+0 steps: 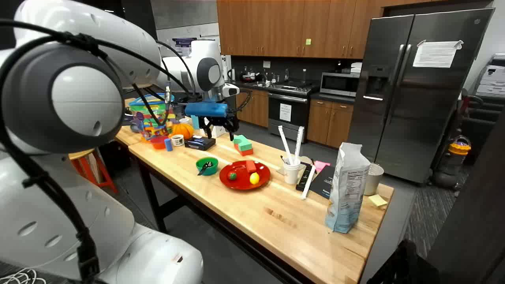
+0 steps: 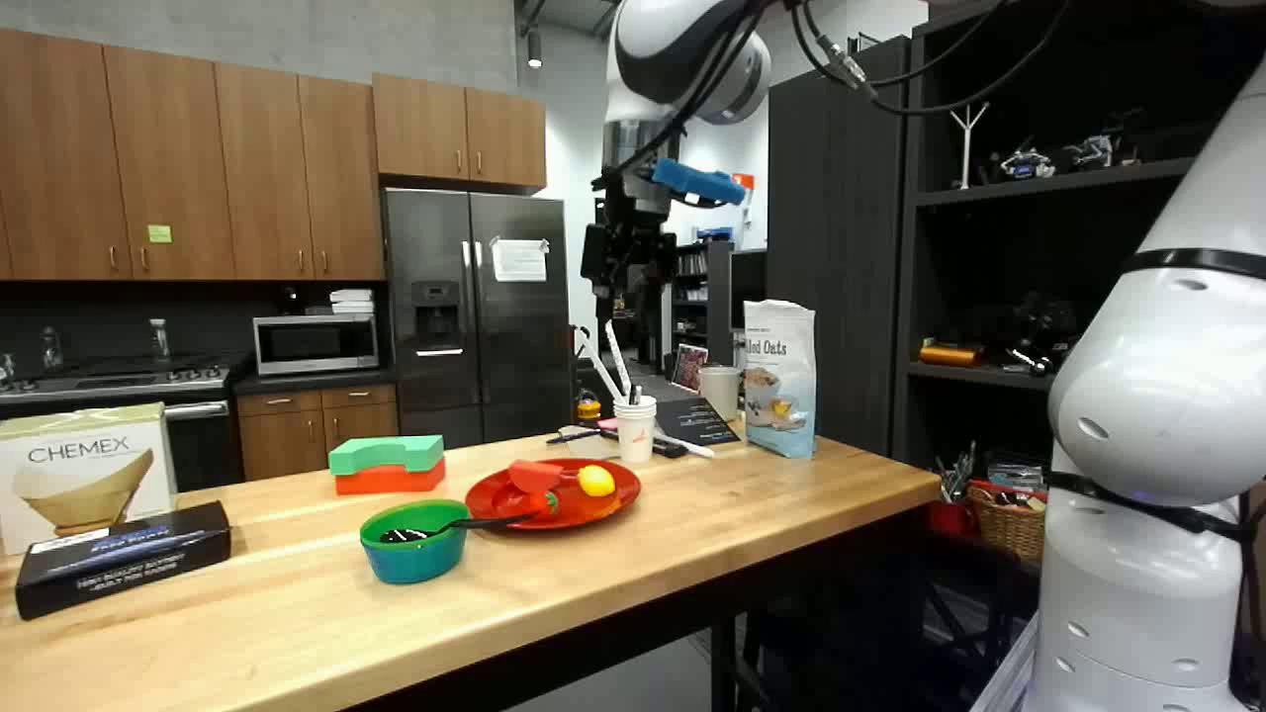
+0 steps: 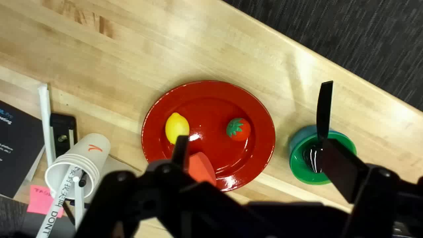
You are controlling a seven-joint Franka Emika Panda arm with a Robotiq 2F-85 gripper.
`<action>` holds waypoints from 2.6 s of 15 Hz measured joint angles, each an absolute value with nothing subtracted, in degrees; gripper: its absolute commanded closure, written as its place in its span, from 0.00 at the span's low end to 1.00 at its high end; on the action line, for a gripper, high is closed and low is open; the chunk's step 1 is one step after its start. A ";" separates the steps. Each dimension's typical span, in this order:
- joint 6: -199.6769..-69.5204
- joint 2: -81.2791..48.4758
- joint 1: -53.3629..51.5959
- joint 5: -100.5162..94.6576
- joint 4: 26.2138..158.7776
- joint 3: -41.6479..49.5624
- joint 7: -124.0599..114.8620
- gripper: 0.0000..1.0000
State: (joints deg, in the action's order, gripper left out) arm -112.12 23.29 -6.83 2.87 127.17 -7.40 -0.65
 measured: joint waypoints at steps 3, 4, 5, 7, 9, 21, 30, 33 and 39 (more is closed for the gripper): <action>-112.13 23.30 -6.84 2.87 127.15 -7.40 -0.65 0.00; -112.13 23.30 -6.84 2.87 127.15 -7.40 -0.65 0.00; -112.13 23.30 -6.84 2.87 127.15 -7.40 -0.65 0.00; -112.13 23.30 -6.84 2.87 127.15 -7.40 -0.65 0.00; -112.13 23.30 -6.84 2.87 127.15 -7.40 -0.65 0.00; -112.37 22.97 -9.38 4.92 127.21 -6.39 12.89 0.00; -106.09 22.94 -12.66 12.02 127.31 -2.54 32.84 0.00; -105.04 22.94 -12.66 12.00 127.29 -2.39 34.31 0.00; -105.43 22.46 -12.88 12.01 127.33 -2.76 36.54 0.00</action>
State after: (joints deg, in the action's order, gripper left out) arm -105.43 22.46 -12.88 12.01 127.33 -2.76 36.54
